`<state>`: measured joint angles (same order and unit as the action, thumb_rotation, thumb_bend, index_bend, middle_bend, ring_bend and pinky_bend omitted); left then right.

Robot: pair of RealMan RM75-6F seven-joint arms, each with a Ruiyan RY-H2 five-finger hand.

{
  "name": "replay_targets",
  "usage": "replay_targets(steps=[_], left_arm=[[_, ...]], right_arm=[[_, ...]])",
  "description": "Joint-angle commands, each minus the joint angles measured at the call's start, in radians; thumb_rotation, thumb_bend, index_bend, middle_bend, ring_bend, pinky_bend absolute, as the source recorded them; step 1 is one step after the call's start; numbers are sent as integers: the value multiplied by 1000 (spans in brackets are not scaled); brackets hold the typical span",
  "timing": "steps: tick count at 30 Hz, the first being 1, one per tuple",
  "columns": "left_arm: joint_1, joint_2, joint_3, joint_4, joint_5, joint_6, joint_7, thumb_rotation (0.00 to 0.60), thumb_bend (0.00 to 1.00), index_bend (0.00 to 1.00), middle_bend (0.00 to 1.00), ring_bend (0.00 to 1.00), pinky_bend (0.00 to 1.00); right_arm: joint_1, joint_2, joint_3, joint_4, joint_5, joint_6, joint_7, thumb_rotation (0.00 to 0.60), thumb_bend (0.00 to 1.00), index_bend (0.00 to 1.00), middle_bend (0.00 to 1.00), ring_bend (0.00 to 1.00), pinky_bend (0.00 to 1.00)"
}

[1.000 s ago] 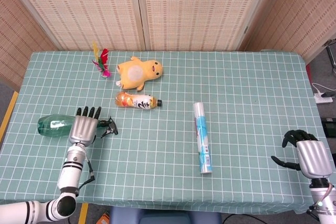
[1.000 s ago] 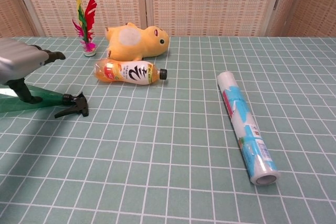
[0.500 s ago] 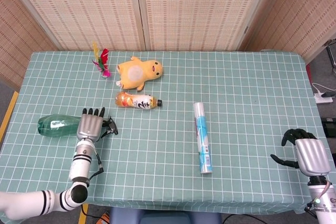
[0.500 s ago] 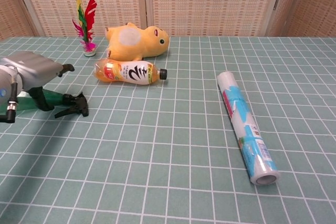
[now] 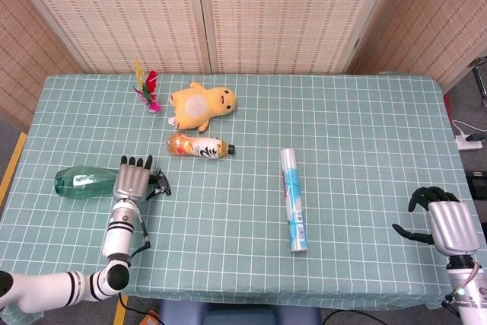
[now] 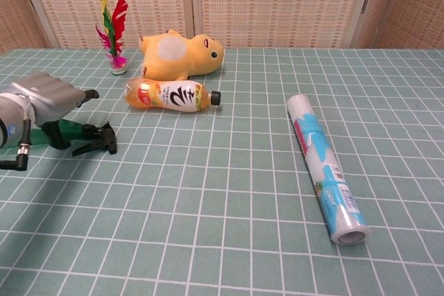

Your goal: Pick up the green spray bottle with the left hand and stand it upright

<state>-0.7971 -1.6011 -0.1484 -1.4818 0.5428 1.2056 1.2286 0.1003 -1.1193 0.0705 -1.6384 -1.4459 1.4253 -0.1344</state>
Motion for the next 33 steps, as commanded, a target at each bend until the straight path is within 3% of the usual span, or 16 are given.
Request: replay_targets(steps=[1,27,33], left_arm=[[-12,10,9,-19,-26,10,30,600,240,66,184,165,161],[-20,-24,32,132,-64,-31,-5,600,259,128,251,221,193],[-21,-31,26,159,-74,-42,-19,600,272,199,315,282,246]], right_arm=[[0,0,0,-1,0,0,-1,600,19,583,388,300,405],[8,-7,1,5,-6,-4,-4,600,19,584,392,304,412],[9,-9,2,2,-2,-3,-11,600,20,584,392,305,413]])
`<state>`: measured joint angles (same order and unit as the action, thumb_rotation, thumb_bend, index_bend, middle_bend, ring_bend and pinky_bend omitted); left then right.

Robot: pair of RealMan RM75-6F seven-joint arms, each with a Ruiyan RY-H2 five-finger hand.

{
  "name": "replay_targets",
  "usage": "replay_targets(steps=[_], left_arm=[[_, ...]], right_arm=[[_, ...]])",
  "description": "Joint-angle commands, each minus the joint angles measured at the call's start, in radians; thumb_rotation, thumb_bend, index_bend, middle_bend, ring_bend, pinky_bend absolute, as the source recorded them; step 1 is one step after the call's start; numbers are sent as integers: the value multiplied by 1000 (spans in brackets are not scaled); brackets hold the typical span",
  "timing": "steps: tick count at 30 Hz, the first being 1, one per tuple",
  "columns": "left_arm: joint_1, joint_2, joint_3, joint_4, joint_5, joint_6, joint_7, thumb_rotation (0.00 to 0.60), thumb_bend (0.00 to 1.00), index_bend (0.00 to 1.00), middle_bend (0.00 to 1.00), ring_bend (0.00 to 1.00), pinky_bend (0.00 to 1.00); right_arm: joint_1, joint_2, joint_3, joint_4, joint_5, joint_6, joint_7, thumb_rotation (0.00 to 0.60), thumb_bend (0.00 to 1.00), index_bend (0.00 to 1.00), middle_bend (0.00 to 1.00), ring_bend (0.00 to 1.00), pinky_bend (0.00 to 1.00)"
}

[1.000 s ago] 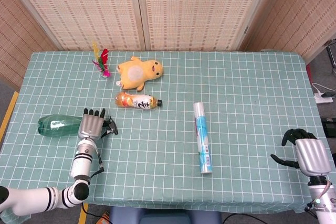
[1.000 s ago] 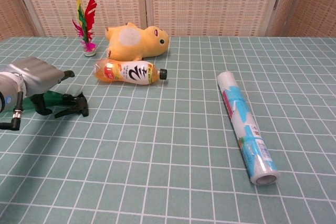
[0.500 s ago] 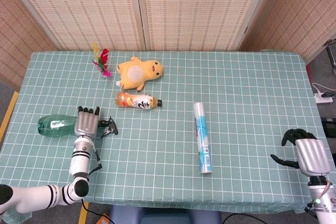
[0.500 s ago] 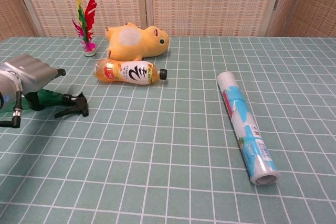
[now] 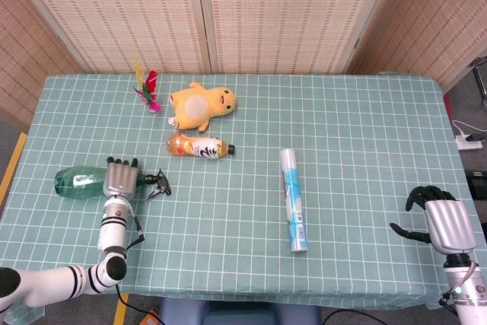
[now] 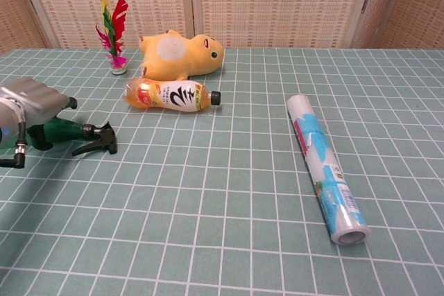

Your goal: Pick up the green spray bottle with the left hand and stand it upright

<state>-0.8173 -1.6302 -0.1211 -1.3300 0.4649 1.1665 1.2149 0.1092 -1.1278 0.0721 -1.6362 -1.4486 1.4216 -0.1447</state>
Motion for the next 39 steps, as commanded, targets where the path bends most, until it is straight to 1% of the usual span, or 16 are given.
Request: replay_targets(steps=[1,4,7,13,17,20,24,26,30,33,36,39], left_arm=[[-1,-3,1,13,11,-4,-10,600,277,225,339,304,262],[-2,-8,4,30,31,-3,-20,600,282,310,416,373,321],[1,-13,5,42,44,-2,-34,600,290,371,470,422,359],[6,-7,8,39,80,1,-56,600,294,436,502,448,381],[4,14,-2,2,156,23,-106,600,297,452,519,466,395],[4,37,-26,-44,256,55,-193,600,298,472,543,484,409],[17,50,-76,-85,399,108,-378,600,297,481,558,495,411],[23,45,-103,-85,430,119,-455,600,297,491,571,505,410],[39,18,-195,-79,455,138,-664,600,298,504,587,519,407],[48,-10,-257,-45,467,143,-817,600,298,507,591,524,401],[54,-36,-306,-15,461,137,-939,600,297,505,591,525,395],[57,-69,-350,48,459,133,-1056,600,298,499,587,523,385]], right_arm=[[0,-1,0,-1,1,1,-3,600,20,584,392,305,413],[0,-2,0,-1,2,2,-5,600,20,584,392,305,414],[0,-2,0,-1,2,3,-6,600,20,584,392,305,414],[-1,-2,0,-1,2,4,-6,600,20,584,392,305,414],[-1,-2,0,0,1,3,-4,600,20,584,392,305,414],[0,-1,-1,0,1,4,-2,600,20,584,392,305,414],[-1,-1,-1,2,0,4,1,600,20,584,392,306,414],[-1,-1,-1,2,0,4,1,600,20,584,392,306,414],[-1,-2,0,1,2,6,-5,600,20,584,392,305,415],[-1,-3,1,-2,8,4,-13,600,22,584,392,306,414],[0,-5,3,-3,12,4,-20,600,24,584,398,315,415],[1,-7,4,-5,16,2,-30,600,31,585,406,322,417]])
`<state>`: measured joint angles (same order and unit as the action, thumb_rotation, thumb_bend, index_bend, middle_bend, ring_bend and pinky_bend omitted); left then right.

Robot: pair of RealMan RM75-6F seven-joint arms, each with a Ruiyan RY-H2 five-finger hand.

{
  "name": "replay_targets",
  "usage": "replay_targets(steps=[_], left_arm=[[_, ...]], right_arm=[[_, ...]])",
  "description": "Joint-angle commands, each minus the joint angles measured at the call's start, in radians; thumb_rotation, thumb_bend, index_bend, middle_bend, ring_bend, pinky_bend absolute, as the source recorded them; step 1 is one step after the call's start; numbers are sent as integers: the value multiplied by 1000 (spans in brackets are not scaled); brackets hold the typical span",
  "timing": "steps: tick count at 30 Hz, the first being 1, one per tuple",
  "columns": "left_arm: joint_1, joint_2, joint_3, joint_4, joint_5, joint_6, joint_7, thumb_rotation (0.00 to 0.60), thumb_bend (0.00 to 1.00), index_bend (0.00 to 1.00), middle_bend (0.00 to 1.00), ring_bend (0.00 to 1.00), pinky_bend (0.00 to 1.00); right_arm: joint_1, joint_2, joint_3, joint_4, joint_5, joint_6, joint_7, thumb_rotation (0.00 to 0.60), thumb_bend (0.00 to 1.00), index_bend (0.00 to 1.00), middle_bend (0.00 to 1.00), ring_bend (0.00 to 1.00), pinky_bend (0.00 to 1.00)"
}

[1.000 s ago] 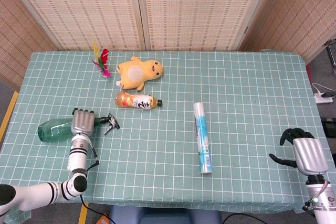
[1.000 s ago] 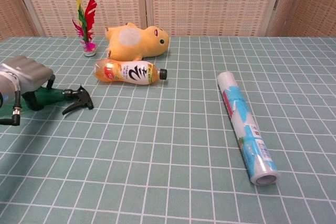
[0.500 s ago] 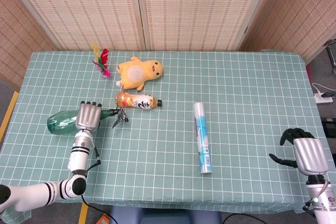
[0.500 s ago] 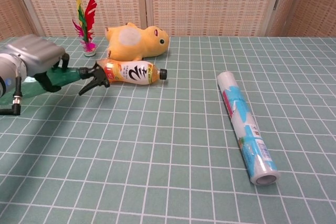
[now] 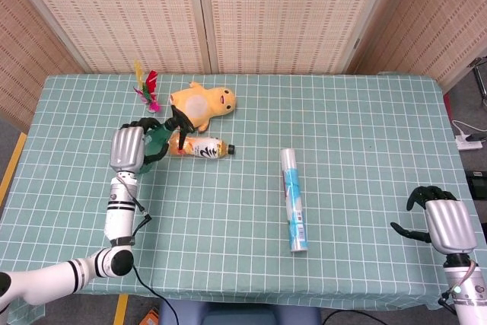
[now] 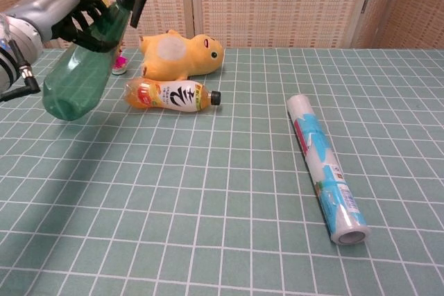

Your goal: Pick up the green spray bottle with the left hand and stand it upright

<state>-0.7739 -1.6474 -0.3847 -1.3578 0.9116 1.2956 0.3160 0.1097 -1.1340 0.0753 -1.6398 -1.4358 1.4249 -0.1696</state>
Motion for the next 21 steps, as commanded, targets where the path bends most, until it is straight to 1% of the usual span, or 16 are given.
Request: replay_targets(steps=[1,5,7,12,18,21], left_arm=[[14,-65,-99,106,12,-1,-198,600,297,492,582,517,379],[16,-81,-119,149,6,-11,-259,600,297,479,572,506,368],[25,-100,-157,217,-19,-34,-360,600,298,470,564,497,359],[19,-130,-190,343,-15,-86,-503,600,298,461,555,483,345],[15,-141,-223,402,-11,-119,-613,600,298,448,545,472,330],[18,-144,-225,424,3,-122,-655,600,297,445,543,469,326]], right_arm=[[0,-1,2,-3,7,-2,-9,600,35,586,407,323,417],[0,-1,3,-6,10,-1,-13,600,47,589,410,327,417],[1,-1,3,-8,13,-4,-18,600,55,591,413,329,418],[2,0,2,-18,18,-6,-31,600,62,593,413,330,417],[2,4,1,-25,23,-11,-39,600,66,594,413,330,417],[3,7,2,-31,30,-16,-47,600,68,596,413,330,417]])
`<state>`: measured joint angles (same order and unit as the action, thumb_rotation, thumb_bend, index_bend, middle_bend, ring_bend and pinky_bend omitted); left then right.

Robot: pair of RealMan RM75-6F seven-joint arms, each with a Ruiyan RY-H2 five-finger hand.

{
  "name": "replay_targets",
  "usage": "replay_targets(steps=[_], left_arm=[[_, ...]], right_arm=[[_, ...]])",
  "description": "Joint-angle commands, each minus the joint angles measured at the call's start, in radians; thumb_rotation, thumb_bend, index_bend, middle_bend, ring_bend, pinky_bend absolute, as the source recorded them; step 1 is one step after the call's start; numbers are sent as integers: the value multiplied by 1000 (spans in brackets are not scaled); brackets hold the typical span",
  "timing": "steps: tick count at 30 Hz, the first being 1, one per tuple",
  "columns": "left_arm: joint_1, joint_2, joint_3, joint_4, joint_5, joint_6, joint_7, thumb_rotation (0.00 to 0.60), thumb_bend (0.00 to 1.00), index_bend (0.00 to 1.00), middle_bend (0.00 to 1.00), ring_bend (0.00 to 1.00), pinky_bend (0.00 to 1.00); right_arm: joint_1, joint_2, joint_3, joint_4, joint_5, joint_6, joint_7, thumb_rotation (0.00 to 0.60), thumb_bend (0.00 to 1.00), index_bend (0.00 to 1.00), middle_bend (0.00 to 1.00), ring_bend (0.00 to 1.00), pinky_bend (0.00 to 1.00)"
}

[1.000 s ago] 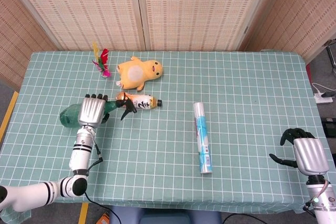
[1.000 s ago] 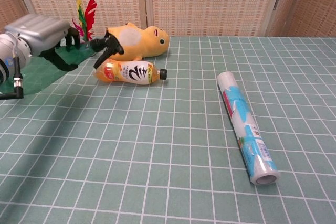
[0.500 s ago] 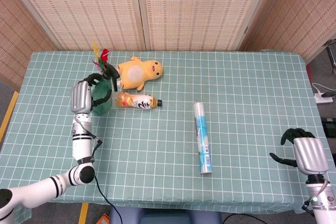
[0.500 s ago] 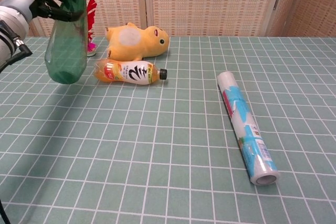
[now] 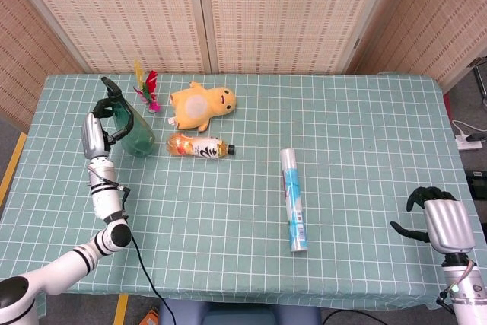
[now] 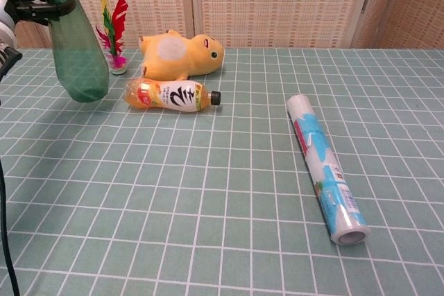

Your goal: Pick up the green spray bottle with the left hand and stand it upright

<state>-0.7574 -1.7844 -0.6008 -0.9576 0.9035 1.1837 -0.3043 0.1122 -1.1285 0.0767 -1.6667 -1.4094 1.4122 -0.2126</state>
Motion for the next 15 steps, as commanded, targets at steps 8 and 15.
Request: replay_targets(steps=[8,15], left_arm=[[-20,-44,-19,138,24,-52,-133,600,276,419,513,437,308],[-85,-58,-46,268,67,-69,-258,600,274,417,511,427,299]], right_arm=[[2,9,-1,-19,17,-11,-23,600,77,599,413,330,418],[7,19,1,-44,51,-31,-64,600,89,600,413,330,417]])
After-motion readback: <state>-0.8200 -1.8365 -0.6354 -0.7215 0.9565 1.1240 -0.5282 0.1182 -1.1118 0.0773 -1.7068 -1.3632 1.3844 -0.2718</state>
